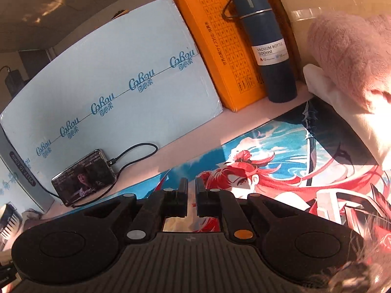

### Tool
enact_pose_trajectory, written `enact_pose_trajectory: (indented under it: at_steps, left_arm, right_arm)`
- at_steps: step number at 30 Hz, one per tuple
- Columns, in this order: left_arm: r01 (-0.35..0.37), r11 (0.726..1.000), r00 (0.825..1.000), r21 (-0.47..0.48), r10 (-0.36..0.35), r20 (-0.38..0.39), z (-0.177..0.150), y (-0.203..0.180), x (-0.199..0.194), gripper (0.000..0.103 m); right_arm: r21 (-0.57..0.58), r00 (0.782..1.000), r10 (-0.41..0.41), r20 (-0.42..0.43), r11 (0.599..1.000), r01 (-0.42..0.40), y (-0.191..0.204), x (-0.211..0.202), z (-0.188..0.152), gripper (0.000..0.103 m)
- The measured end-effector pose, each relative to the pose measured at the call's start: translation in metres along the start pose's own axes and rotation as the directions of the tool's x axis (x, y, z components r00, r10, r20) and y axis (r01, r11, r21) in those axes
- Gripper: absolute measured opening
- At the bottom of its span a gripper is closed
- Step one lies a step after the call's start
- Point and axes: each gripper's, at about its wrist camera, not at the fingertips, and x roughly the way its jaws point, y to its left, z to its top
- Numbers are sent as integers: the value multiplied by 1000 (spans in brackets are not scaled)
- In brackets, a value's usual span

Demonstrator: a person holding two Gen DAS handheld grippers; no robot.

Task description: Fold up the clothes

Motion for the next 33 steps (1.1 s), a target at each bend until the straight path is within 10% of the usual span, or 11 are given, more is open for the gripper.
enact_pose_trajectory:
  at_steps: [2,7,10,13,24,33]
  left_arm:
    - [-35,999,999,-11,36,4,-1,2,-1,56]
    - [-27,1000,999,1,27,17,-2,2,-5,62]
    - [-14,1000,1000,14,13,27,-2,-1,-8,73]
    - [1,1000,1000,10,-1,24,-2,0,-8,74]
    - [-5,998,1000,-56,6,20,-4,10,-8,74]
    - [-4,998,1000,-58,4,7,-4,12,-7,74]
  right_arm:
    - [47,999,32,6,998,-33,-6,-19,-2,57]
    - [6,988,109,-108,994,-109,1,-33,-18,58]
    - [-21,980,106,-171,994,-111,11,-24,-25,46]
    - [-27,978,81,-190,996,-88,20,-12,-27,8]
    - [-204,971,220,95,959,-197,78,-19,23,6]
    - [-160,1000,10,-25,987,-14,30,43,1,6]
